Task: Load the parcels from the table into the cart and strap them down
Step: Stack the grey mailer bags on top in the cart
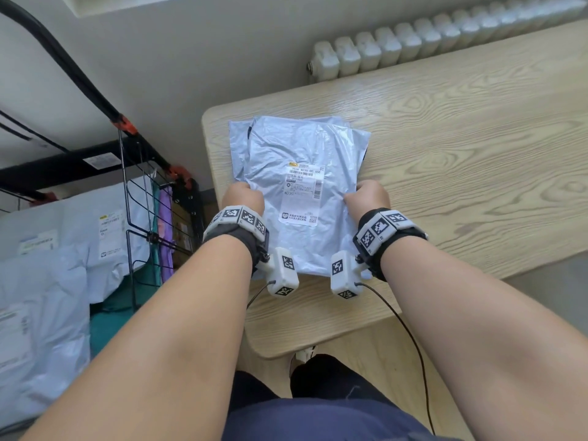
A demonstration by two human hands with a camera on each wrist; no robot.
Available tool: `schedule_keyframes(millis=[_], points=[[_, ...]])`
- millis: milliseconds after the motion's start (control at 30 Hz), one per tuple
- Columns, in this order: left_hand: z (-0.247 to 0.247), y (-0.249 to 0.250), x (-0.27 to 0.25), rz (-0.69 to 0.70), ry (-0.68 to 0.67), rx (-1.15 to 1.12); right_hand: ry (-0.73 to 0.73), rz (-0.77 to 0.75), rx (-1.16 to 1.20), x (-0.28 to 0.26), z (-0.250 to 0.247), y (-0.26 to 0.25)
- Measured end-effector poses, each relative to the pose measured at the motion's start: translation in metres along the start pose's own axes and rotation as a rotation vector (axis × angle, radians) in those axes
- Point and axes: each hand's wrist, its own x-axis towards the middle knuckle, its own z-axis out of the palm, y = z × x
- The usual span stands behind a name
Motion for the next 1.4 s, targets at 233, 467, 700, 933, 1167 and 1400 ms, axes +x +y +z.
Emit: schedule_keyframes(millis=[233,467,700,933,1167,1400], points=[[-0.014,-0.004,-0.014,0.071,0.085,-0.075,0.073,-0.027,-0.048,-0.018,-0.016,-0.008],[-0.061,-0.033,-0.017,0.163,0.270,-0.190,0.127,-0.204,0.123,-0.061,0.001,-0.052],[-0.144,-0.109,-0.019,0.133,0.415,-0.245,0.063,-0.367,0.061,-0.124,0.058,-0.117],[-0.232,-0.220,-0.019,0.017,0.518,-0.186,-0.036,-0.502,0.011,-0.206,0.147,-0.181],[-0.284,-0.321,-0.014,-0.114,0.555,-0.148,-0.147,-0.539,-0.033,-0.264,0.233,-0.223],[-0.299,-0.378,0.007,-0.146,0.478,-0.112,-0.196,-0.450,-0.069,-0.279,0.302,-0.227]])
